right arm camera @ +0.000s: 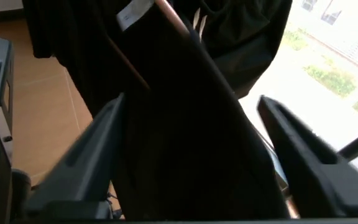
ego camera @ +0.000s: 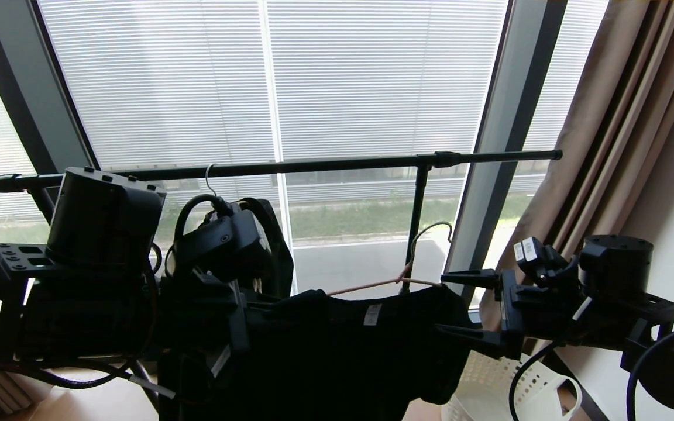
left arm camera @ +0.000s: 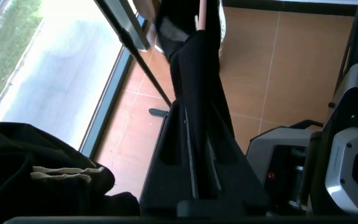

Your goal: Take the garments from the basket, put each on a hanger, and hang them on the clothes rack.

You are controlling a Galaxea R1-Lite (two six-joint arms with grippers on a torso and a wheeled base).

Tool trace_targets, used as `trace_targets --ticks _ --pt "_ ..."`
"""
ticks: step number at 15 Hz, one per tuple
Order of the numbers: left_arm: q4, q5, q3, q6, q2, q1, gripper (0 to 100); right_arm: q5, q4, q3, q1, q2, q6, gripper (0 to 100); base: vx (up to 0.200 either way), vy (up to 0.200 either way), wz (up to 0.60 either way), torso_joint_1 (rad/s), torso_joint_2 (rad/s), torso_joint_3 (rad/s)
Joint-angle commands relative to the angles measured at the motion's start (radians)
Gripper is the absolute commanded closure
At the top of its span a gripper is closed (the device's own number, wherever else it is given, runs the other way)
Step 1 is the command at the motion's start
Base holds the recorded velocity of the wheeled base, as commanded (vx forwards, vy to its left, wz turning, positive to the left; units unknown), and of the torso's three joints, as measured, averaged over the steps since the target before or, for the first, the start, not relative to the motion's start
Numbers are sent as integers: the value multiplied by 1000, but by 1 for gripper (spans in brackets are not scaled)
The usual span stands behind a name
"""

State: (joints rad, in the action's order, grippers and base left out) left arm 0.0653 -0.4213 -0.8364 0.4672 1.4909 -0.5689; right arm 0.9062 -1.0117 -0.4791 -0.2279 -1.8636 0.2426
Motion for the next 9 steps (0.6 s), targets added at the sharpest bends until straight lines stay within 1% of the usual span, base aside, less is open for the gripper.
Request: trace_targets --ticks 1,3,4,6,7,9 --pt "1 -5 26 -1 -44 27 100 0 -1 1 7 14 1 0 0 0 0 0 0 0" --pt "4 -30 53 -6 -69 55 100 0 -1 1 9 15 1 0 0 0 0 0 0 0" --pt "24 -34 82 -10 -98 78 100 0 -1 4 7 15 1 0 0 0 0 0 0 0" --pt "62 -34 118 -48 -138 93 100 -1 1 2 7 12 9 0 0 0 0 0 0 0" --pt "87 -34 146 -88 -181 103 100 -1 1 1 9 8 9 0 0 0 0 0 0 0" --pt "94 -36 175 -110 -230 124 100 -3 1 1 9 6 9 0 0 0 0 0 0 0"
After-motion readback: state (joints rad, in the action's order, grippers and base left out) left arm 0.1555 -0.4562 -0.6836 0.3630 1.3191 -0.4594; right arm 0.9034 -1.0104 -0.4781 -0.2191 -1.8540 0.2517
